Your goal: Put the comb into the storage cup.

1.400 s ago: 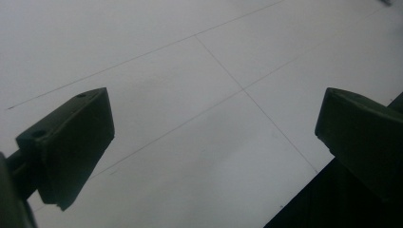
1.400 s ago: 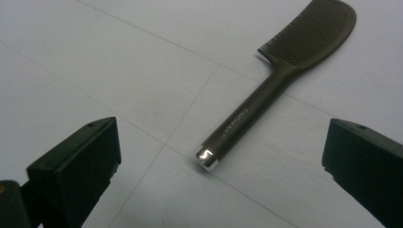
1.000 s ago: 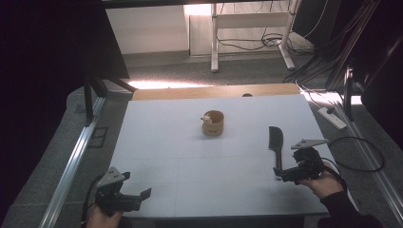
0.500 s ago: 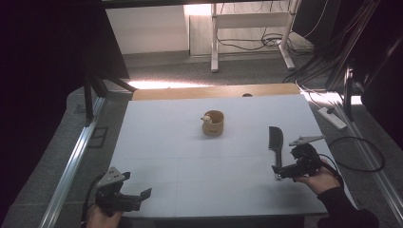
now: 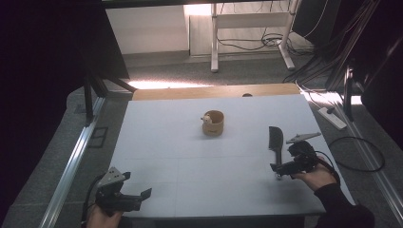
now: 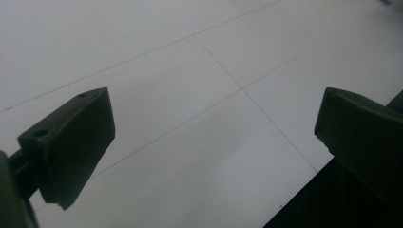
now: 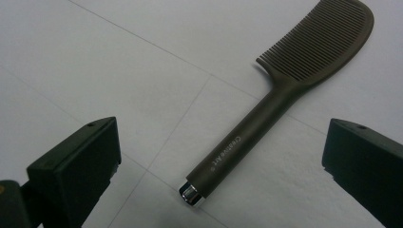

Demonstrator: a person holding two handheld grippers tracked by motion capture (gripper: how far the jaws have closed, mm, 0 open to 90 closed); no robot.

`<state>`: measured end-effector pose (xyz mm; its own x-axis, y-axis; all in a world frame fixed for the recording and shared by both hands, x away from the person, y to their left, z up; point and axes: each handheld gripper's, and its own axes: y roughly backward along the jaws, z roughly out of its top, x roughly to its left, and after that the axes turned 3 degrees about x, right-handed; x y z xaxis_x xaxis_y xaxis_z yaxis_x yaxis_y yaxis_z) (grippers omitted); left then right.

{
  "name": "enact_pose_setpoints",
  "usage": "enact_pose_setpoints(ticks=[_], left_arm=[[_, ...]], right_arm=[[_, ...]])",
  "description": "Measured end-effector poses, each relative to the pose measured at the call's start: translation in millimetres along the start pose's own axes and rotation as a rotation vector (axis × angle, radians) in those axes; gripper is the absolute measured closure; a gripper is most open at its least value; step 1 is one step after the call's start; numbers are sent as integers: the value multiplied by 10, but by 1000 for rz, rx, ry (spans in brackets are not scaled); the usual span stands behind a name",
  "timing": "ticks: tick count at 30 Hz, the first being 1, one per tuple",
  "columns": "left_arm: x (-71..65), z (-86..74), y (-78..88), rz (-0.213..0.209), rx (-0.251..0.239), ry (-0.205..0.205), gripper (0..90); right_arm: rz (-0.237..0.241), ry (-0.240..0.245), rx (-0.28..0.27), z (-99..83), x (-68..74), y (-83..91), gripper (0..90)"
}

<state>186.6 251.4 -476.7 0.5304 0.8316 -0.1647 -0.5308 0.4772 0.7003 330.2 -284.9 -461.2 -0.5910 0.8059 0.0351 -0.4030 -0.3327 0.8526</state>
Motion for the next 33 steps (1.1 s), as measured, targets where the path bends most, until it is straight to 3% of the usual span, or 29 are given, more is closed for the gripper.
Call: enact_pose_setpoints(ticks=[25, 28, 33], left_arm=[[-2, 4, -5, -2, 2, 0, 8], [-2, 4, -5, -1, 2, 0, 7], [2, 2, -4, -6, -1, 2, 6]], right_arm=[[-30, 29, 74, 170, -12, -230, 2], [-30, 16, 76, 189, -19, -242, 58], [-5, 16, 52, 202, -47, -227, 302]])
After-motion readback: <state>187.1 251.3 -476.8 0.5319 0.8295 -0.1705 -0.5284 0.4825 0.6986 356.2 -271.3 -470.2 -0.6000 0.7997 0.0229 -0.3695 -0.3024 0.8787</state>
